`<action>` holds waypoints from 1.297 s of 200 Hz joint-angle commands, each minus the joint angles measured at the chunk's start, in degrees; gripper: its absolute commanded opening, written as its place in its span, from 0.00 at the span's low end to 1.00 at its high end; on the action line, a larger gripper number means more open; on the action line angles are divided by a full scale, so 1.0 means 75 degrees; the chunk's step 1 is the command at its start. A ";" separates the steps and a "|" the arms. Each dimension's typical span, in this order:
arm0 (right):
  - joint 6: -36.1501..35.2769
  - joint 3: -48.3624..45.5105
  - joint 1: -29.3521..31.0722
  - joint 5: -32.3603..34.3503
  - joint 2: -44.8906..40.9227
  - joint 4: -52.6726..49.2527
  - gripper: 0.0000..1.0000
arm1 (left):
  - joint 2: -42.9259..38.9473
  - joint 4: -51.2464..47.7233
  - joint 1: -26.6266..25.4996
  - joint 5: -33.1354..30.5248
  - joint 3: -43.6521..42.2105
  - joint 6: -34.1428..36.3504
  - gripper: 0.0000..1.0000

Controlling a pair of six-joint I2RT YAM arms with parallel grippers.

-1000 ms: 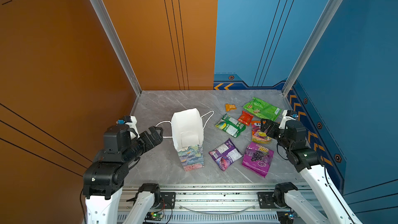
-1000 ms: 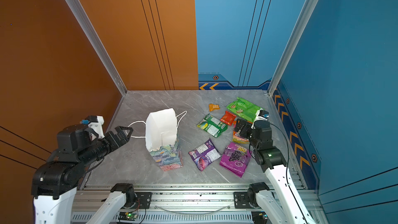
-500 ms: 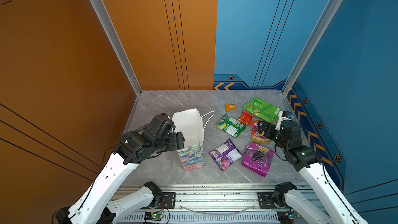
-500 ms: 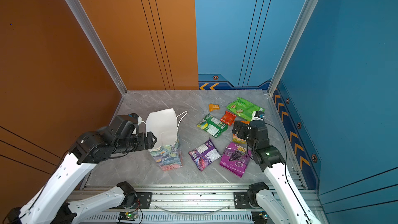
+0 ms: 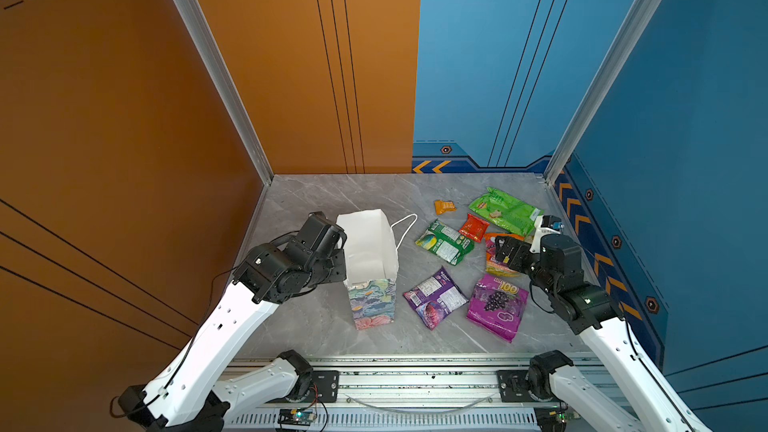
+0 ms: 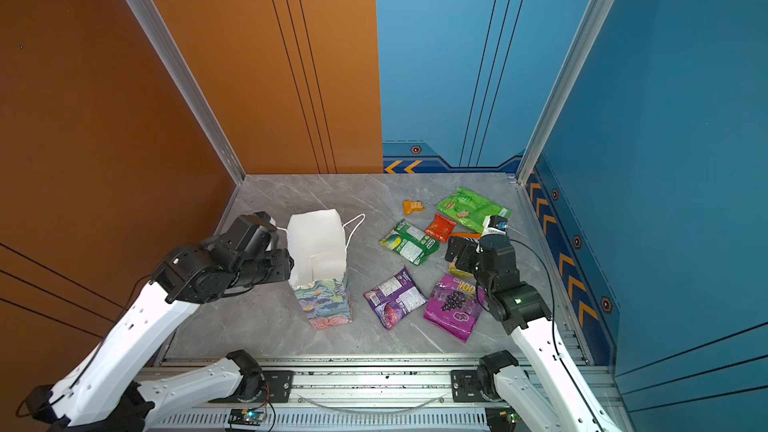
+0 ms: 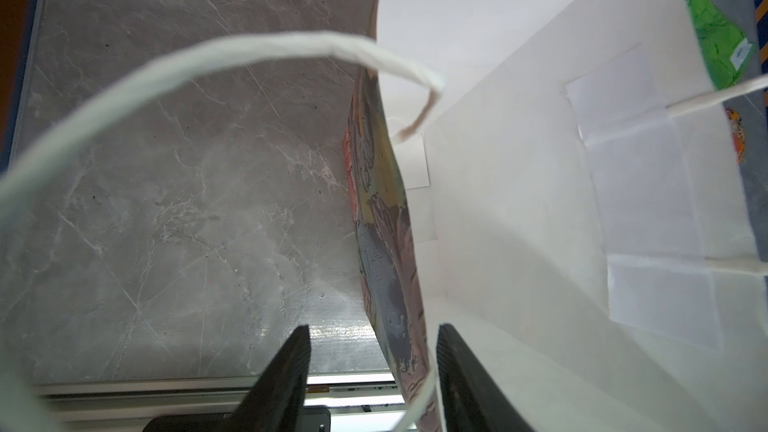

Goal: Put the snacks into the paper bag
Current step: 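Grasp the bag rim with the left gripper while the right reaches the chips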

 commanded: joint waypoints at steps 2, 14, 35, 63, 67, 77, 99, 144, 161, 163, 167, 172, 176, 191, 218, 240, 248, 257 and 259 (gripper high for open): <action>0.0021 0.0283 0.0069 0.0267 0.0077 -0.0235 0.99 | 0.0044 0.0453 0.0163 -0.0044 -0.0095 0.0238 0.41; 0.0022 0.0357 0.0086 0.0316 0.0117 -0.0268 0.99 | 0.0098 0.0646 0.0306 0.0104 -0.0128 0.0351 0.34; 0.0110 0.0699 0.0124 0.0399 0.0332 -0.0632 0.99 | 0.0262 0.0733 0.0638 0.0397 0.0024 0.0572 0.24; 0.0361 0.1121 0.0305 0.0333 0.0695 -0.1191 0.98 | 0.0319 0.0856 0.1078 0.1034 0.0208 0.0947 0.16; 0.0382 0.1174 0.0353 0.0328 0.0753 -0.1268 0.98 | 0.0287 0.0875 0.1131 0.1089 0.0220 0.1031 0.15; 0.0431 0.1276 0.0488 0.0443 0.0898 -0.1460 0.98 | 0.0239 0.1017 0.1206 0.1140 0.0237 0.1228 0.12; 0.0511 0.1451 0.0709 0.0879 0.1240 -0.1710 0.98 | 0.0123 0.1539 0.1524 0.1285 0.0192 0.1673 0.07; 0.0933 0.1865 0.0492 0.0548 0.2155 -0.1538 0.99 | 0.0079 0.3606 0.1937 0.1841 -0.0315 0.1835 0.00; 0.1014 0.2029 0.0039 0.0330 0.2486 -0.1507 0.99 | 0.0124 0.4165 0.2017 0.1933 -0.0452 0.1944 0.00; 0.1023 0.2038 -0.0039 0.0295 0.2519 -0.1504 0.99 | 0.0140 0.4197 0.2029 0.1942 -0.0464 0.1966 0.00; 0.1039 0.2067 -0.0195 0.0230 0.2597 -0.1492 0.99 | 0.0177 0.4258 0.2069 0.1975 -0.0458 0.1998 0.00; 0.1036 0.2106 -0.0385 0.0139 0.2693 -0.1463 0.99 | 0.0215 0.4302 0.2121 0.1993 -0.0440 0.2049 0.00; 0.1042 0.2132 -0.0543 0.0070 0.2783 -0.1430 0.99 | 0.0272 0.4316 0.2164 0.2016 -0.0417 0.2081 0.00; 0.1041 0.2243 -0.1237 -0.0247 0.3181 -0.1244 0.99 | 0.0422 0.4372 0.2343 0.2181 -0.0349 0.2205 0.00; 0.0986 0.2807 -0.1884 -0.0324 0.4182 -0.1144 0.96 | 0.0564 0.4663 0.2536 0.2424 -0.0386 0.2233 0.00; 0.0571 0.3825 -0.1785 -0.0111 0.5362 -0.1351 0.96 | 0.0657 0.4727 0.2572 0.2587 -0.0360 0.2211 0.00; 0.0408 0.4346 -0.1734 0.0005 0.5816 -0.1594 0.95 | 0.0641 0.4746 0.2596 0.2646 -0.0383 0.2202 0.00; 0.0212 0.4956 -0.1654 0.0195 0.6448 -0.1886 0.94 | 0.0611 0.4777 0.2619 0.2690 -0.0415 0.2240 0.00; 0.0173 0.5101 -0.1640 0.0244 0.6583 -0.1938 0.94 | 0.0590 0.4775 0.2622 0.2694 -0.0428 0.2257 0.00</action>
